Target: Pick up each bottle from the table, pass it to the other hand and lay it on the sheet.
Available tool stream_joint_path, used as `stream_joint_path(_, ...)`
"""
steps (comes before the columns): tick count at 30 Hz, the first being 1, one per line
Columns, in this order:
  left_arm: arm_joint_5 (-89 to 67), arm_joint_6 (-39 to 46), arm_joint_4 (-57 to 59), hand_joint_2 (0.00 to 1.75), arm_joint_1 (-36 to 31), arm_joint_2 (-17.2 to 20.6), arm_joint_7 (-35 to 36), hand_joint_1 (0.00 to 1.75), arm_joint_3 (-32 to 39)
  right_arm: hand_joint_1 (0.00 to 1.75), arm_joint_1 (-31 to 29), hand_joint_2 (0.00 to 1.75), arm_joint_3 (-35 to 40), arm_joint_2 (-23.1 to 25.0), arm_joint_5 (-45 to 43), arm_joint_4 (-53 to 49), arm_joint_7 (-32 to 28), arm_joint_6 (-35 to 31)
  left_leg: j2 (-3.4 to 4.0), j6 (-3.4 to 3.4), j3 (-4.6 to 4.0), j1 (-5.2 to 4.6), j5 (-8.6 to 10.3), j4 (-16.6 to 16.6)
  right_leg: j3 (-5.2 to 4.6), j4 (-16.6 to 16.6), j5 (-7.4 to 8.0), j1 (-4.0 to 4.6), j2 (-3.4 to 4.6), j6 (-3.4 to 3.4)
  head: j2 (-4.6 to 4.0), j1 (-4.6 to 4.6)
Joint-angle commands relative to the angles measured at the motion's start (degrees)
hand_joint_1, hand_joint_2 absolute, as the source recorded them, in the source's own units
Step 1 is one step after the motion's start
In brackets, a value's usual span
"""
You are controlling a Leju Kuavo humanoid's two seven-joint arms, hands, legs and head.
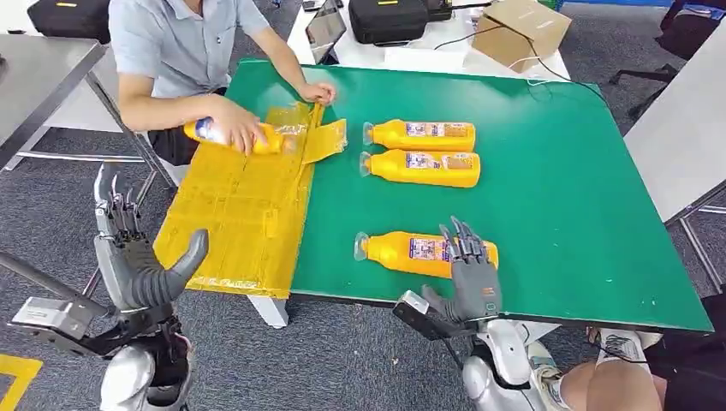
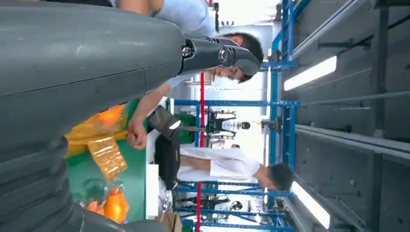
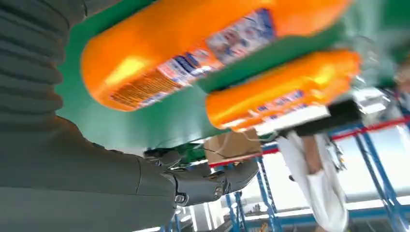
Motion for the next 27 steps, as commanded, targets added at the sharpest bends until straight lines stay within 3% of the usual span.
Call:
stream_joint_path(1,2.24,-2.67,-0.12,1.75,1.05,-0.23,1.86,0.0,1.19,0.0,-1.08,1.75,-5.14,-2.97,3.77,5.58,5.55,5.22,0.04,-0.03,0.23,0.01,-0.09,-0.05,0.25,-0.08,-0.08,0.02,-0.04,-0.07,0.0,-0.02)
stream_joint_path(4,3.95,-3.84,2.24,1.75,0.73,-0.98,3.82,0.0,0.09,0.0,-3.16,1.75,-6.83,-3.41,2.39,10.31,5.35,4.5,0.0,-0.02,0.14,-0.01,-0.02,-0.07,0.17,-0.09,-0.02,0.0,-0.06,-0.04,0.0,-0.02)
stream_joint_path(7,4.6,-4.7,5.83,1.75,-0.48,-1.22,4.11,0.0,-2.75,0.0,-7.69,1.75,-8.81,-3.13,-1.97,18.46,0.67,1.07,0.01,-0.02,0.22,-0.02,-0.01,-0.1,0.24,-0.14,0.0,0.0,-0.04,-0.05,0.0,-0.02)
stream_joint_path(11,6.11,-4.51,5.88,1.75,-0.55,-1.2,4.08,0.0,-3.98,0.0,-10.38,1.75,-7.9,-2.6,1.31,21.85,0.12,-2.07,0.14,-0.02,0.22,0.0,-0.04,-0.07,0.23,-0.13,0.02,0.03,0.06,-0.06,0.0,-0.02)
stream_joint_path(20,5.54,-4.13,5.65,1.75,-0.6,-0.8,3.64,0.0,-3.89,0.0,-12.92,1.75,-6.24,-2.59,3.77,21.9,0.56,-2.71,0.11,-0.03,0.2,0.0,-0.05,-0.05,0.19,-0.07,-0.02,0.03,0.04,-0.04,0.0,-0.02)
stream_joint_path(25,6.3,-4.2,7.56,1.75,-2.62,-0.87,3.42,0.0,-3.96,0.0,-19.12,1.75,-4.5,-1.07,2.25,29.81,-1.26,0.33,0.25,-0.03,0.18,-0.03,-0.05,-0.01,0.15,-0.01,0.02,0.0,0.17,-0.06,0.0,-0.02)
stream_joint_path(27,6.41,-4.06,7.51,1.75,-2.49,-1.06,3.47,0.0,-4.07,0.0,-20.7,1.75,-3.24,-0.86,3.26,33.49,0.89,2.31,0.29,-0.04,0.2,0.0,-0.05,-0.01,0.16,-0.03,0.04,0.03,0.2,-0.07,0.0,-0.02)
